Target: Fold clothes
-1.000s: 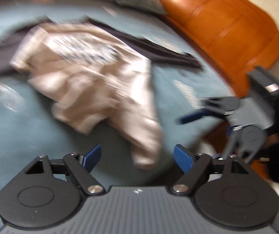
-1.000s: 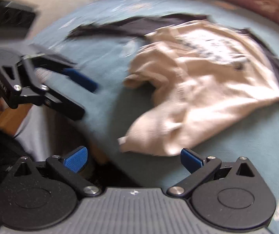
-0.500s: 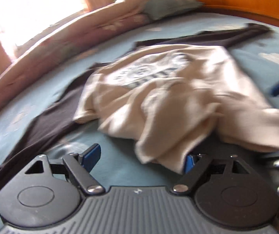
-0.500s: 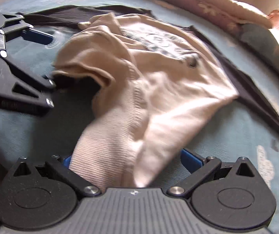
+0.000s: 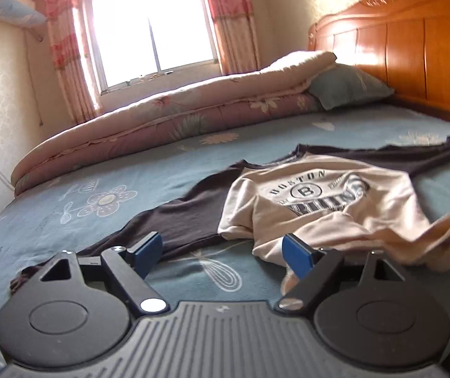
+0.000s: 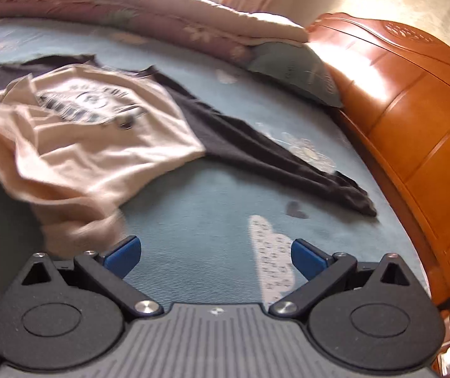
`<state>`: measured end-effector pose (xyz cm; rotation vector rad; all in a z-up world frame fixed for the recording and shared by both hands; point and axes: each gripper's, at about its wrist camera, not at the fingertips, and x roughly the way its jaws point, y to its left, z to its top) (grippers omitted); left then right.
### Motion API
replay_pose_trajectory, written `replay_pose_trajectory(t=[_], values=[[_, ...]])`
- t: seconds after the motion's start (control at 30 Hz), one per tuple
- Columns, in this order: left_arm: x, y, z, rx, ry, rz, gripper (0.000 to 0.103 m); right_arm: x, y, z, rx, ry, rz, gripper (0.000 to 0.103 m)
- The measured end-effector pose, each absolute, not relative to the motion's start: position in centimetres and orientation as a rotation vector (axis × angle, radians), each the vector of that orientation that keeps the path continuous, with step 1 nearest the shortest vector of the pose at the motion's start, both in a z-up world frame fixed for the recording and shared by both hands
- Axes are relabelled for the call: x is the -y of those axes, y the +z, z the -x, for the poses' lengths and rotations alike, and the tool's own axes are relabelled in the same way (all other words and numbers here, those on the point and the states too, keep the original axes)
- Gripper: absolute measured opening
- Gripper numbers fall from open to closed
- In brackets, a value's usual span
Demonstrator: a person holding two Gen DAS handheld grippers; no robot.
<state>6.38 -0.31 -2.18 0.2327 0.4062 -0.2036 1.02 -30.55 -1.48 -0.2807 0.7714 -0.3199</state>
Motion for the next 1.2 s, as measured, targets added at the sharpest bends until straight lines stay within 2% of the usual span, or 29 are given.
replay_pose_trajectory(t=[0.07, 0.23, 0.37, 0.6, 0.87, 1.1, 1.2], values=[[-0.6, -1.4, -5.5, -0.408, -0.23, -0.208, 0.089, 31.9, -1.2, -0.2, -0.777, -0.314, 0.246, 0.103], [-0.1, -3.1, -5.9, -0.564, -0.326, -0.238, 0.089, 32.9, -1.5, 0.6, -0.814, -0.111, 0.042, 0.103], [0.7, -4.9, -7.1, -0.688, -0.364, -0.201, 0.089, 28.3, -1.6, -0.9, -0.793, 0.08, 0.083, 0.103], [-1.4, -6.5, -8.4, -0.809, -0.329, -0.077, 0.089, 17.6, -1.5, -4.8, -0.705, 0.317, 0.468, 0.103], [-7.1, -7.0, -8.8, -0.844, -0.198, 0.039, 0.089, 9.5, -1.7, -9.6, -0.676, 0.521, 0.663, 0.103], [-9.3, -7.2, -8.4, -0.843, -0.183, 0.064, 0.089, 5.5, -7.0, -8.0, -0.556, 0.514, 1.339, 0.103], [-9.4, -7.5, -8.5, -0.849, -0.196, 0.078, 0.089, 5.3, -8.4, -7.9, -0.487, 0.482, 1.46, 0.103]])
